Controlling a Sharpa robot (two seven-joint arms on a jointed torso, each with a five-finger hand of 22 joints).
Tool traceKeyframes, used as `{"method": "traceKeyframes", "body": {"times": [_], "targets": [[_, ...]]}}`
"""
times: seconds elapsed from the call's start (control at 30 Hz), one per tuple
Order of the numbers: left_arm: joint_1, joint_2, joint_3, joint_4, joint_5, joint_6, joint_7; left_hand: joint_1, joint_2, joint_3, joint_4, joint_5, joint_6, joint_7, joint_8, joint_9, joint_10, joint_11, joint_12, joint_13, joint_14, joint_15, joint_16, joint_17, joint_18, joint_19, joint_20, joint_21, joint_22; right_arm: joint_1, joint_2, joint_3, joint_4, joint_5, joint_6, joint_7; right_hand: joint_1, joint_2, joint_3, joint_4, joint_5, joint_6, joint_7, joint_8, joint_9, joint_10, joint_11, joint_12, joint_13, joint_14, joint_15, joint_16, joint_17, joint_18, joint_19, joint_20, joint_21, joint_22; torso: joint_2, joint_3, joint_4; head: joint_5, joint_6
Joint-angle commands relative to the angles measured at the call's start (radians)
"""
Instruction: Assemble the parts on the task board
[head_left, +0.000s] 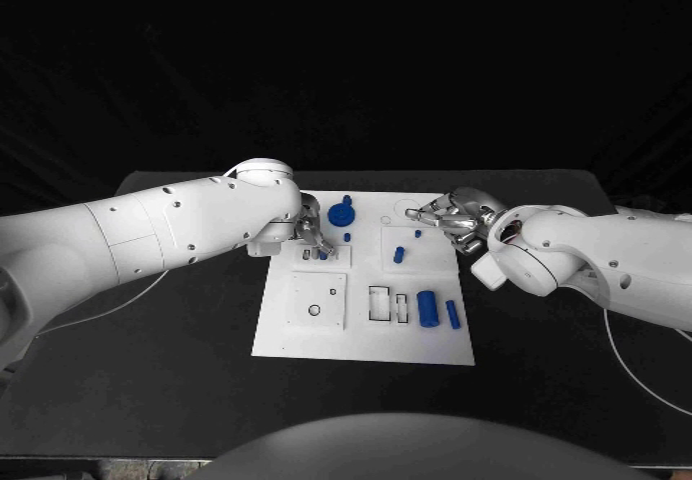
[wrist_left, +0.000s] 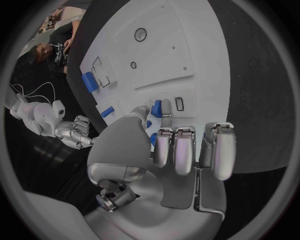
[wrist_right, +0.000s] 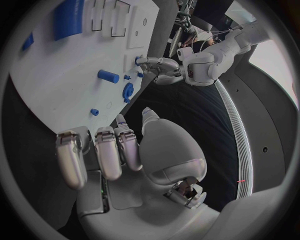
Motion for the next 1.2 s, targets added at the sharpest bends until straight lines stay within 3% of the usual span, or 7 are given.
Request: {"method": "traceKeyframes", "body": {"times": [0.03, 0.23, 0.37, 0.5, 0.6, 0.9, 1.2], "targets": [[0.000, 0.001, 0.000, -0.001, 0.008, -0.008, 0.025, -0.031, -0.003, -0.018, -0.001, -0.011, 0.008, 0.003, -0.008, 0.003, 0.104, 0.007, 0.002, 0.263, 0.103, 0.008, 0.003, 0.263, -0.007, 0.105, 0.006, 0.002, 0.264, -0.001, 0.000, 0.000, -0.001, -0.005, 0.010, 0.002, 0.003, 0.006, -0.003, 0.001, 0.009, -0.003, 0.037, 0.006, 0.001, 0.103, 0.007, 0.003, 0.261, 0.103, 0.006, 0.004, 0.263, -0.007, 0.105, 0.004, 0.004, 0.263, 0.000, 0.0002, 0.0003, -0.001, 0.000], [0.000, 0.000, 0.000, -0.002, 0.010, -0.010, 0.026, -0.070, -0.004, -0.046, -0.002, -0.051, 0.013, 0.003, -0.007, 0.011, 0.104, 0.007, 0.002, 0.263, 0.103, 0.009, 0.003, 0.263, -0.007, 0.105, 0.007, 0.002, 0.264, -0.001, 0.001, 0.000, -0.001, -0.005, 0.011, 0.002, 0.003, 0.006, -0.003, 0.001, 0.009, -0.003, 0.037, 0.006, 0.001, 0.103, 0.007, 0.003, 0.261, 0.103, 0.006, 0.004, 0.263, -0.007, 0.105, 0.004, 0.004, 0.263, 0.000, 0.0000, 0.0004, -0.001, 0.001], [0.000, -0.004, 0.000, 0.000, 0.011, -0.017, 0.029, -0.107, -0.004, -0.075, -0.001, -0.120, 0.014, 0.005, -0.006, 0.020, 0.104, 0.009, 0.002, 0.263, 0.103, 0.010, 0.003, 0.263, -0.007, 0.105, 0.008, 0.002, 0.264, -0.001, 0.001, 0.000, -0.002, -0.005, 0.012, 0.002, 0.003, 0.006, -0.003, 0.001, 0.009, -0.003, 0.037, 0.006, 0.001, 0.103, 0.007, 0.003, 0.261, 0.103, 0.006, 0.004, 0.263, -0.007, 0.105, 0.004, 0.004, 0.263, 0.000, 0.0000, 0.0002, -0.001, 0.003], [0.000, -0.012, 0.001, 0.004, 0.013, -0.040, 0.037, -0.163, -0.002, -0.117, -0.001, -0.232, 0.018, 0.007, -0.003, 0.034, 0.104, 0.011, 0.002, 0.263, 0.103, 0.012, 0.003, 0.263, -0.007, 0.105, 0.010, 0.002, 0.264, -0.002, 0.000, 0.000, -0.005, -0.005, 0.012, 0.002, 0.003, 0.006, -0.003, 0.001, 0.009, -0.003, 0.037, 0.006, 0.001, 0.103, 0.007, 0.003, 0.261, 0.103, 0.006, 0.004, 0.263, -0.007, 0.105, 0.004, 0.004, 0.263, 0.000, -0.0002, 0.0003, -0.003, 0.005], [0.000, -0.015, 0.002, 0.002, 0.013, -0.053, 0.040, -0.184, -0.001, -0.132, -0.001, -0.287, 0.018, 0.008, -0.002, 0.043, 0.104, 0.011, 0.002, 0.263, 0.103, 0.012, 0.003, 0.263, -0.007, 0.105, 0.010, 0.002, 0.264, -0.002, 0.000, 0.000, -0.006, -0.005, 0.013, 0.002, 0.003, 0.006, -0.003, 0.001, 0.009, -0.003, 0.037, 0.006, 0.001, 0.103, 0.007, 0.003, 0.261, 0.103, 0.006, 0.004, 0.263, -0.007, 0.105, 0.004, 0.004, 0.263, 0.000, 0.0002, 0.0008, -0.004, 0.009], [0.007, -0.005, 0.012, -0.027, 0.005, -0.041, 0.029, -0.167, 0.007, -0.132, -0.003, -0.299, 0.034, 0.002, 0.018, 0.069, 0.104, 0.007, 0.002, 0.263, 0.103, 0.010, 0.003, 0.263, -0.007, 0.105, 0.010, 0.002, 0.264, -0.003, 0.001, 0.000, -0.007, -0.005, 0.016, 0.000, 0.003, 0.006, -0.003, 0.001, 0.009, -0.003, 0.037, 0.006, 0.001, 0.103, 0.007, 0.003, 0.261, 0.103, 0.006, 0.004, 0.263, -0.007, 0.105, 0.004, 0.004, 0.263, 0.000, 0.0006, -0.0004, -0.005, 0.009], [0.014, 0.033, 0.016, -0.082, 0.001, 0.018, 0.033, -0.097, 0.015, -0.132, -0.003, -0.235, 0.026, -0.010, 0.062, 0.147, 0.104, -0.004, 0.002, 0.263, 0.103, 0.000, 0.003, 0.263, -0.007, 0.105, 0.003, 0.002, 0.264, -0.004, 0.001, 0.000, -0.008, -0.005, 0.019, -0.004, 0.005, 0.007, -0.003, 0.001, 0.012, -0.004, 0.038, 0.006, 0.001, 0.103, 0.007, 0.003, 0.261, 0.103, 0.007, 0.004, 0.263, -0.007, 0.105, 0.004, 0.004, 0.263, 0.000, 0.0000, -0.0014, -0.010, 0.008]]}}
